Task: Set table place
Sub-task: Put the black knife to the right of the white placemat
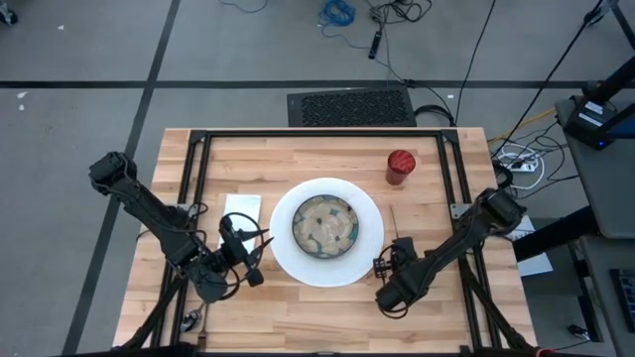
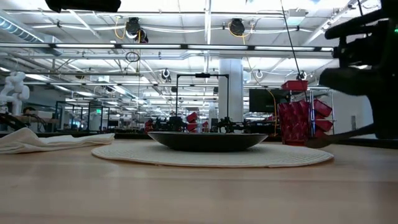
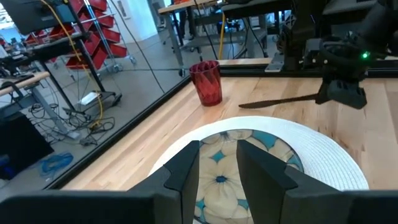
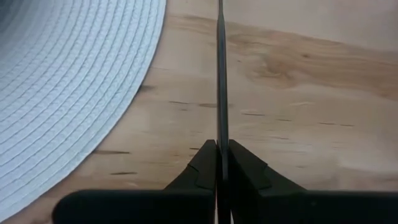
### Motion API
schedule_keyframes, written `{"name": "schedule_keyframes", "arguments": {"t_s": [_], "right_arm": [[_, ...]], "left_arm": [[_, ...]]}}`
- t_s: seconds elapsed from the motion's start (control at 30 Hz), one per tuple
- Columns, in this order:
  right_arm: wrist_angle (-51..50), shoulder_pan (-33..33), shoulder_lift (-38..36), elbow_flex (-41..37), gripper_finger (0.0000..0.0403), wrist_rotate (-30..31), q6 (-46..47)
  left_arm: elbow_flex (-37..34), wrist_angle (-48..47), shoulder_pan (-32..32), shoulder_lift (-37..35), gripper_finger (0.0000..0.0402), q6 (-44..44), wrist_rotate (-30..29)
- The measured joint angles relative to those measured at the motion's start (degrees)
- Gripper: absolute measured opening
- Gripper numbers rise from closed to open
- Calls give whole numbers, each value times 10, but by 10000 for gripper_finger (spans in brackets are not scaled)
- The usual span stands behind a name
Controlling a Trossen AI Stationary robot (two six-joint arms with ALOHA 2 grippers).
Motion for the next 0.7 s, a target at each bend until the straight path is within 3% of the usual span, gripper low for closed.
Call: {"name": "schedule_keyframes", "arguments": {"t_s": [0.7], "right_arm": [[59, -5, 51, 0, 14, -4, -14]], "left_arm": [[0, -1, 0, 0, 95, 0, 0]]}}
